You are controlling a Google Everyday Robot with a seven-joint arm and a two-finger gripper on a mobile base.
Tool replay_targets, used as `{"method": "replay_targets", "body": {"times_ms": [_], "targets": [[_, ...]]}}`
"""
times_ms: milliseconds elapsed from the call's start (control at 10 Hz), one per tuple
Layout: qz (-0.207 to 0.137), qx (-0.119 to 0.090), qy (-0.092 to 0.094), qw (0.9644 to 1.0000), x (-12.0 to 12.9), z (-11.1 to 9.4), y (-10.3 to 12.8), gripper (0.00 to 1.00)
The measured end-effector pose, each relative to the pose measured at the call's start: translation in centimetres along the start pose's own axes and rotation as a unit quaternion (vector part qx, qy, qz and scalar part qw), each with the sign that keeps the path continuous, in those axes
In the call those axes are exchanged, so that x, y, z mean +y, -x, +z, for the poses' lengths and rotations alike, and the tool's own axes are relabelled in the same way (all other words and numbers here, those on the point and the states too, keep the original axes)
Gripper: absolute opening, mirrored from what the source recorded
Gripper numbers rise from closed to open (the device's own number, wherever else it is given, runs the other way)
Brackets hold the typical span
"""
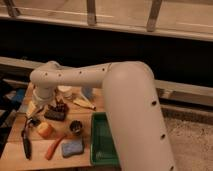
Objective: Place brush in table surface
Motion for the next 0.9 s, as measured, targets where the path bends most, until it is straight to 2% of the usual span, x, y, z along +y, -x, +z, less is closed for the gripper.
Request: {"method": "replay_targets", "body": {"times_ms": [300, 700, 800, 900], "targets": [[-0.019, 0.009, 0.012, 0.9997, 1.2, 1.7, 0.5, 0.8], [-0.057, 0.048, 0.023, 0.9969, 6.1, 6.2, 1.6, 0.8], [-0.059, 0.057, 0.022, 0.9963, 6.1, 6.8, 1.1, 0.8], [-0.059, 0.058, 0.022, 0.9963, 6.1, 6.9, 1.1, 0.8]]}}
